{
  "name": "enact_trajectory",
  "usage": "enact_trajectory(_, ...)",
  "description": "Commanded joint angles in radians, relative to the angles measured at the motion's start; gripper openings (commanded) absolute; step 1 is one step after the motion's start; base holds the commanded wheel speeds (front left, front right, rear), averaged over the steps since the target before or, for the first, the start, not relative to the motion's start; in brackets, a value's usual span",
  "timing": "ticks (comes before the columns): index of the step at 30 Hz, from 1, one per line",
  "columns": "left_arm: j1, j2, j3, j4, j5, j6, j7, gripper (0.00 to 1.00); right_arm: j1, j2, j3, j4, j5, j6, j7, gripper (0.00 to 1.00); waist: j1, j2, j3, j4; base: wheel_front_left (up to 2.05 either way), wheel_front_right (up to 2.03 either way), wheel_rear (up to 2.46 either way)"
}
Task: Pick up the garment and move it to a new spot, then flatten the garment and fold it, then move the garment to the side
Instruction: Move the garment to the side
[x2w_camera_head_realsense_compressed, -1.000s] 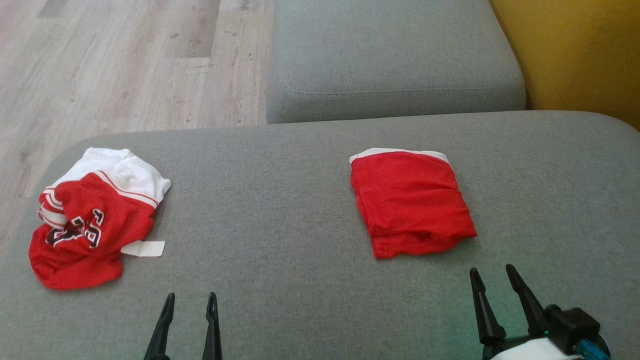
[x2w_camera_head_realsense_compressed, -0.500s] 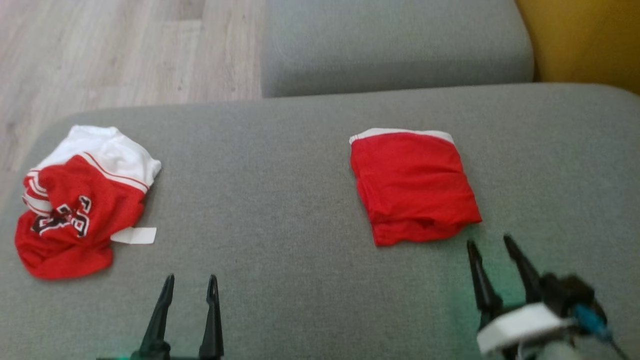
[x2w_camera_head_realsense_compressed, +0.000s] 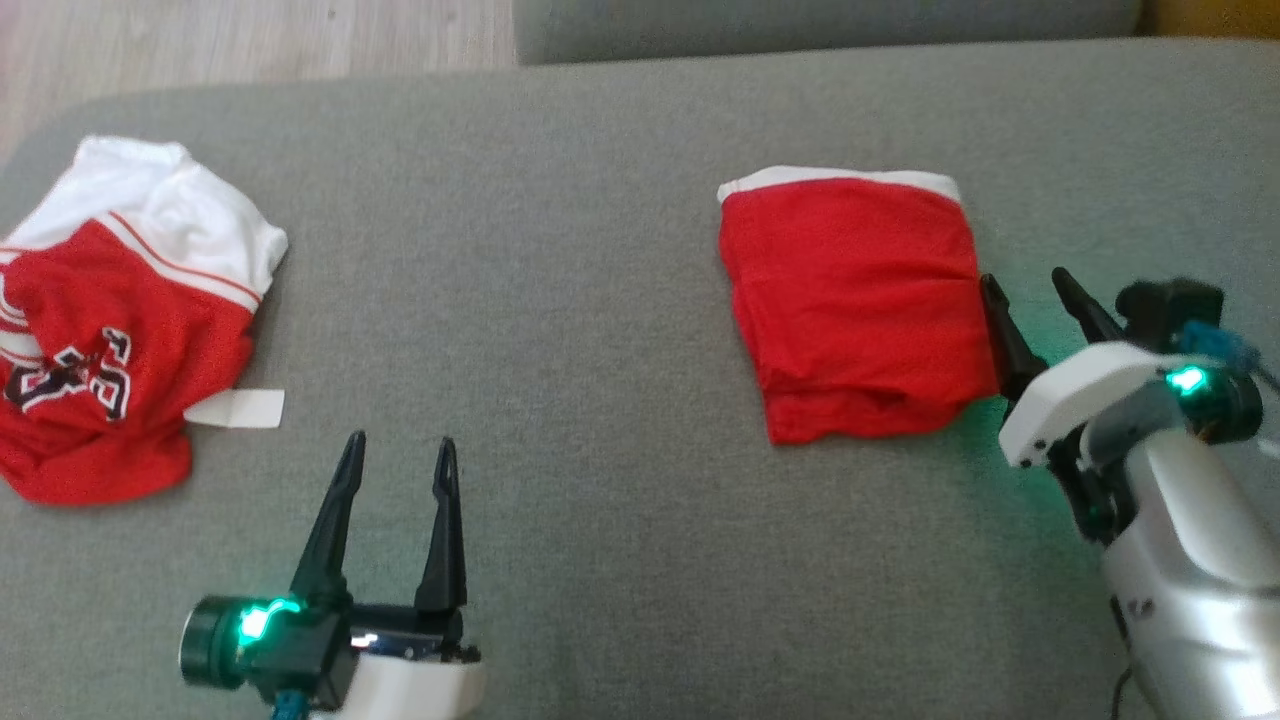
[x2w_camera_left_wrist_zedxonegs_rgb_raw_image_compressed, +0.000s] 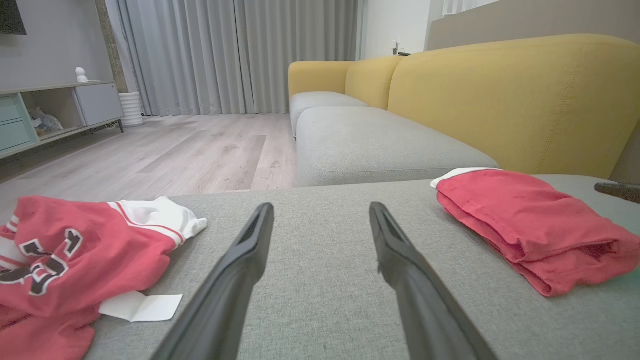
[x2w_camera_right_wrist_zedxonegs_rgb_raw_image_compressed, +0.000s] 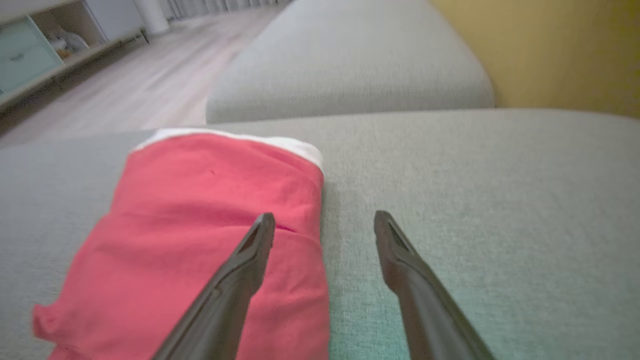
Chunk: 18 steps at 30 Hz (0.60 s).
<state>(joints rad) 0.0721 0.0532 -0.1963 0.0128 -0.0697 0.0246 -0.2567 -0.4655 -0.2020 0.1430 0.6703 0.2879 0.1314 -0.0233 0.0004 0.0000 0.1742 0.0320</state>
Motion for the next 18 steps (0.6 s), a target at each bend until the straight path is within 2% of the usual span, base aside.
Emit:
enact_trajectory(1, -0.041, -0.003, 0.022, -0.034, 0.0, -0.005, -0.005, 1.0, -0.038, -0.014, 0.024, -0.004, 0.011, -0.001, 0.016, 1.0, -0.0004, 0.0, 0.035, 0.016, 0.0, 0.0, 0.0)
enact_trajectory(6, -0.077, -0.003, 0.008, -0.033, -0.005, -0.007, -0.005, 1.0, -0.11, -0.034, 0.064, 0.096, 0.052, -0.001, 0.107, 1.0, -0.0004, 0.0, 0.076, 0.036, 0.0, 0.0, 0.0)
enact_trajectory(7, -0.082, -0.003, 0.007, -0.033, -0.006, -0.007, -0.005, 1.0, -0.116, -0.033, 0.076, 0.109, 0.069, -0.001, 0.124, 0.73, -0.0004, 0.0, 0.082, 0.038, 0.0, 0.0, 0.0)
enact_trajectory(9, -0.09, -0.003, 0.006, -0.033, -0.01, -0.005, -0.005, 1.0, -0.127, -0.034, 0.098, 0.12, 0.107, -0.001, 0.137, 0.0, -0.0004, 0.0, 0.094, 0.039, 0.0, 0.0, 0.0)
enact_trajectory(14, -0.102, -0.003, 0.012, -0.036, -0.016, -0.003, -0.005, 1.0, -0.149, -0.065, 0.148, 0.1, 0.169, -0.001, 0.119, 0.0, -0.0004, 0.0, 0.123, 0.015, 0.0, 0.0, 0.0)
enact_trajectory(18, -0.117, -0.003, 0.019, -0.05, -0.011, -0.011, -0.005, 1.0, -0.177, -0.14, 0.163, 0.066, 0.173, -0.001, 0.113, 0.0, -0.0004, 0.0, 0.162, -0.026, 0.0, 0.0, 0.0)
